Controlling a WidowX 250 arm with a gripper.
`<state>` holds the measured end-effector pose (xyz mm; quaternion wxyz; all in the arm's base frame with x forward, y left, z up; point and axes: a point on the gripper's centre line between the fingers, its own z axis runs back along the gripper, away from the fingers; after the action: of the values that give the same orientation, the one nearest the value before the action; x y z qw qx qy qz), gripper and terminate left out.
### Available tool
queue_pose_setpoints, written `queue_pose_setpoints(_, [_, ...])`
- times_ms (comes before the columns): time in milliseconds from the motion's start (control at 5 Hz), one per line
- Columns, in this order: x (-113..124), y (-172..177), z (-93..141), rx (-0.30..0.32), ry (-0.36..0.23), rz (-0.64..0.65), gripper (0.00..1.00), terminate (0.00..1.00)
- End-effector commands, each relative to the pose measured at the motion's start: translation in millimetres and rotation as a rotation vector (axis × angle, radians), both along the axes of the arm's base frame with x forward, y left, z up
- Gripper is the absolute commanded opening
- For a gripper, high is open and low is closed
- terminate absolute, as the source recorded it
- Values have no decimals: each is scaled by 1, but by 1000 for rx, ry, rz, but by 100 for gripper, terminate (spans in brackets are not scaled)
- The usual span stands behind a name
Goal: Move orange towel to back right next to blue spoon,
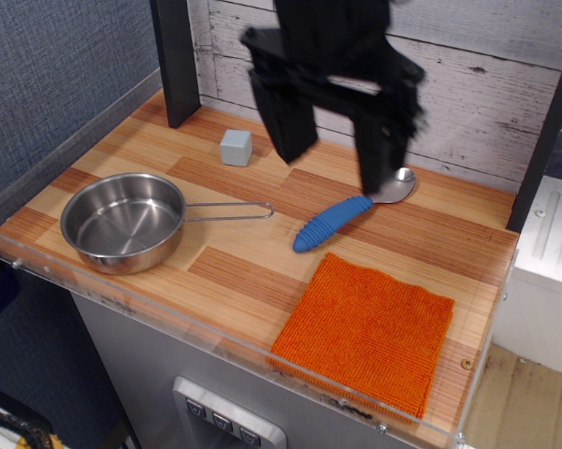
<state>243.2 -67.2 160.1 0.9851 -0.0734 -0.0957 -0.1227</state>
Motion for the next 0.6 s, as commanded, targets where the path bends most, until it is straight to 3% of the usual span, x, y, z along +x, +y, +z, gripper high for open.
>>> queue_pose_setpoints(0, [-11, -15, -25, 41, -10, -35, 100, 0])
queue_pose_setpoints(400, [-14, -1, -55, 45, -33, -30, 100, 0])
